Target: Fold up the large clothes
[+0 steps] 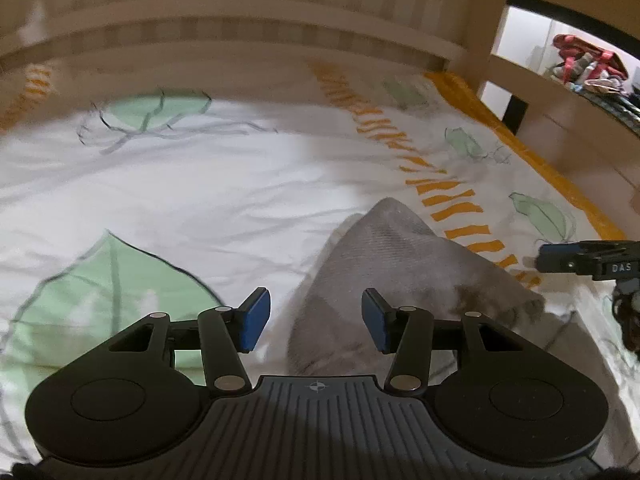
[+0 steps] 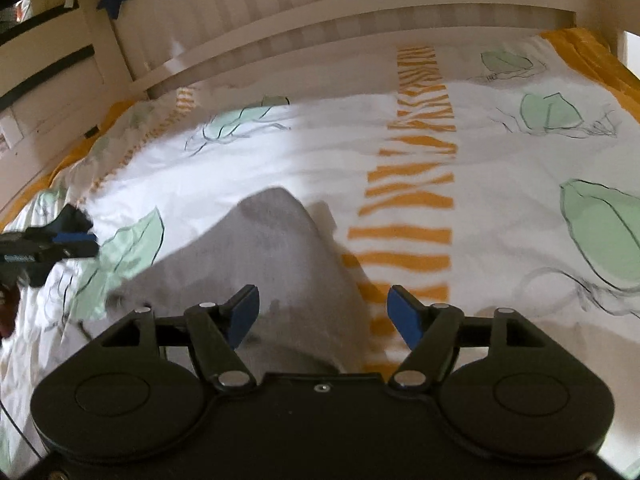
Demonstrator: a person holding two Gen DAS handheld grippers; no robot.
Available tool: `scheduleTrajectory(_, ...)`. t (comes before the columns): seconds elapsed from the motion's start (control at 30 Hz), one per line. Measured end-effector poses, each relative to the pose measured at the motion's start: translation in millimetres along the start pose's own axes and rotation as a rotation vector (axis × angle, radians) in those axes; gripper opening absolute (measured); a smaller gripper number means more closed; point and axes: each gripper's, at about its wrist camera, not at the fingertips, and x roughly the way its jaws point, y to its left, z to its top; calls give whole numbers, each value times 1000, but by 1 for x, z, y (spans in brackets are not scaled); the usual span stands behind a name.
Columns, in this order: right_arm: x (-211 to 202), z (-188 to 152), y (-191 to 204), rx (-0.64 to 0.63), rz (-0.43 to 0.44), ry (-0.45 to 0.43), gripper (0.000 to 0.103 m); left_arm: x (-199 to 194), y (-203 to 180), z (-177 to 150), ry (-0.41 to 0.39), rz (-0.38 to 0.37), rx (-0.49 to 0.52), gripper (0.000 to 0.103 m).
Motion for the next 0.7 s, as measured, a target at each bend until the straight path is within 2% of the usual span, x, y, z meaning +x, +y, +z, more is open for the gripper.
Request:
scheduleTrajectory(0.23, 54, 15, 2, 21, -7, 31, 74, 59, -10, 1, 73, 31, 37, 49)
scheduleTrajectory(0.33, 72, 16, -4, 42, -5, 36, 74, 70, -3, -4, 83, 35, -2, 49)
scheduleTrajectory(0.4, 84, 11, -11, 71, -18, 73, 72, 75, 2, -9, 98, 30, -36, 49)
scheduleTrajectory(0.43, 87, 8, -14, 73, -25, 89, 50, 75, 4, -12, 101, 26, -49, 49)
scheduleTrajectory(0.47, 87, 3, -16, 62, -32, 93, 9, 73, 6, -14, 95, 22, -55, 49)
scheduleTrajectory(0.5, 81, 0, -16, 47, -38, 73, 12, 70, 7, -16, 85, 15, -58, 49)
scheduleTrajectory(0.63, 33, -21, -16, -16, 30, -84, 10, 59, 13, -23, 46, -7, -98, 50)
scheduleTrajectory(0.7, 29, -30, -20, -27, -18, -52, 10, 60, 16, -24, 40, -1, -110, 50)
